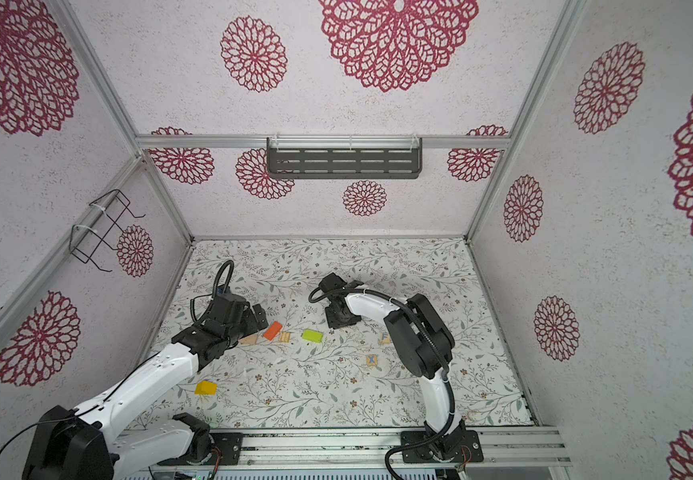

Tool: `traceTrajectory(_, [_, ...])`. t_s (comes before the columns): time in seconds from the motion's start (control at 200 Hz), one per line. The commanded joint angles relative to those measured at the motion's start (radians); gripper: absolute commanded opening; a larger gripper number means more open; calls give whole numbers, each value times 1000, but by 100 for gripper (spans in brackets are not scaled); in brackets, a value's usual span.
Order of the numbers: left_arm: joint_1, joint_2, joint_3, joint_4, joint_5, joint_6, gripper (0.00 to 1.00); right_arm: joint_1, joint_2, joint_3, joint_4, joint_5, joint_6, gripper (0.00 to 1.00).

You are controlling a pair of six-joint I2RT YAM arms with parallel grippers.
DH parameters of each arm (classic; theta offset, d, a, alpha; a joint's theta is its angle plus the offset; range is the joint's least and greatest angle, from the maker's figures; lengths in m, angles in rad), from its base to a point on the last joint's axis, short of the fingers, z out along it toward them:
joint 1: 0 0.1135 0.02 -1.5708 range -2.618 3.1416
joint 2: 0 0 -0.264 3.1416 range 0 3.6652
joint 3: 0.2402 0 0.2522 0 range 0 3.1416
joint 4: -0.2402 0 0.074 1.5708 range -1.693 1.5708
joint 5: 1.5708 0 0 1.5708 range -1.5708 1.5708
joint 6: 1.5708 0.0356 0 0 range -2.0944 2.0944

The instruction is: Build the wood block tower

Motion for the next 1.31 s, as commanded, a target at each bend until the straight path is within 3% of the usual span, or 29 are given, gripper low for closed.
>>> traceTrajectory(0.0, [6,-19,-8,29,12,-8,97,3,5,52,-68,56,25,29])
traceTrajectory(0.771, [5,47,14,61,86,-20,97,-87,117,179,-126,46,71,34])
traceTrajectory(1.026, [4,31,1,76,103,-15,97,-87,102,171,-124,67,64,60])
traceTrajectory(1.301, [0,7,0,82,130,-10,97,-87,11,167,-133,103,61,65])
